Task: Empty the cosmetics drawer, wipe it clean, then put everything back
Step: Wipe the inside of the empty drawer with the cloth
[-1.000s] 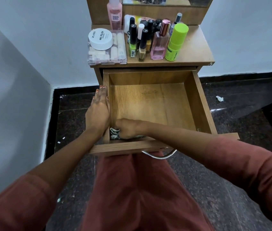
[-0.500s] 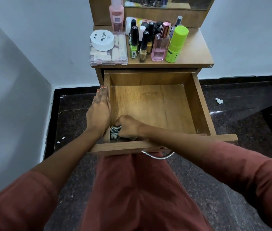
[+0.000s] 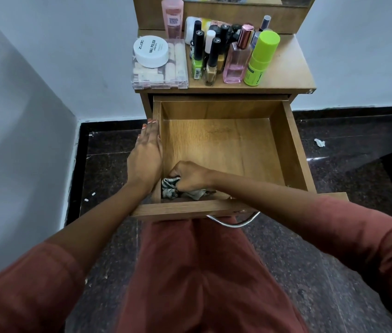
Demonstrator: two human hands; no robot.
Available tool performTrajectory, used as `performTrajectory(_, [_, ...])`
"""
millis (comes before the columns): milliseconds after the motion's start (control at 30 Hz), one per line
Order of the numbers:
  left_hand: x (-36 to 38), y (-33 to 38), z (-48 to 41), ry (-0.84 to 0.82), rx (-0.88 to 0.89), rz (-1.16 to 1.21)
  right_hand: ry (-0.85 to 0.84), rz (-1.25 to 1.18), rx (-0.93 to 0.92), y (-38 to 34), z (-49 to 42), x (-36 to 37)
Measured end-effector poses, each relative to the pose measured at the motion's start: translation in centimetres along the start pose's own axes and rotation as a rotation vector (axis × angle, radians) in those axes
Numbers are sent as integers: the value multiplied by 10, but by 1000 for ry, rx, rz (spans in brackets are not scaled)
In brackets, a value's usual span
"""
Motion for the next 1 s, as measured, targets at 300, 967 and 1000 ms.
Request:
performTrajectory(300, [-1, 1, -1, 0, 4, 5, -55, 49, -28, -7, 2, -7])
performTrajectory(967, [-4, 2, 3, 1, 8, 27, -202, 404, 444, 98, 89, -75])
performTrajectory(1000, [-4, 2, 4, 2, 9, 28, -191, 425, 447, 98, 88, -74])
Point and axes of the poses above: each hand's wrist, its own z-axis away from the middle knuckle, its own x-axis out of the palm, y = z × x, the point moved 2 cm from there along -z, towards the middle knuckle
